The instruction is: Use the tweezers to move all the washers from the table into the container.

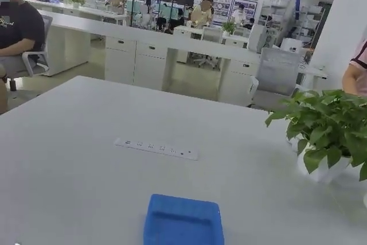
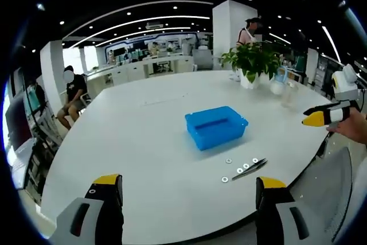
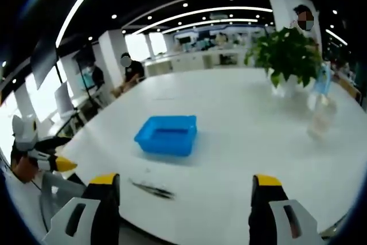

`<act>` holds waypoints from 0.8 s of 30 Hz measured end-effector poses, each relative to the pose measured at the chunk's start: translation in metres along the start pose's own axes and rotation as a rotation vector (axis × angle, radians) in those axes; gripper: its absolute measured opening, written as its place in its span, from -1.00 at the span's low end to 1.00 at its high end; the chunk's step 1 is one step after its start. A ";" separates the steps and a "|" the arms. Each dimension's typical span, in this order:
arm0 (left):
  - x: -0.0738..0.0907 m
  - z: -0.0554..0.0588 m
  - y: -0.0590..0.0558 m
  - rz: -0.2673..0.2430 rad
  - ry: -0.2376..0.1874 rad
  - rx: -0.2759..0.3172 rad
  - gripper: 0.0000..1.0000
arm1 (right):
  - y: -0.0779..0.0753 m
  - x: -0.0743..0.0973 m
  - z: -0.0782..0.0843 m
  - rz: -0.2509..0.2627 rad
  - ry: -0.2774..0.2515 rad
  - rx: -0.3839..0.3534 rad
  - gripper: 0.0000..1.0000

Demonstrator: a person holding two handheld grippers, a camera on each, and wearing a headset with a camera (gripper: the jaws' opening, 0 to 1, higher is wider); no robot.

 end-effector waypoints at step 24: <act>0.000 -0.003 0.003 0.030 -0.006 -0.021 0.96 | 0.000 0.001 0.000 0.022 -0.008 0.012 0.87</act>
Point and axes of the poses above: the centre of the closed fingertips' face, and the gripper's own axes: x roughly backward along the fingers, y roughly to its left, z roughly out of its underside, the point moved 3 cm from there along x, roughly backward along the fingers, and after that the axes turned 12 degrees about -y, right-handed, at the moved point
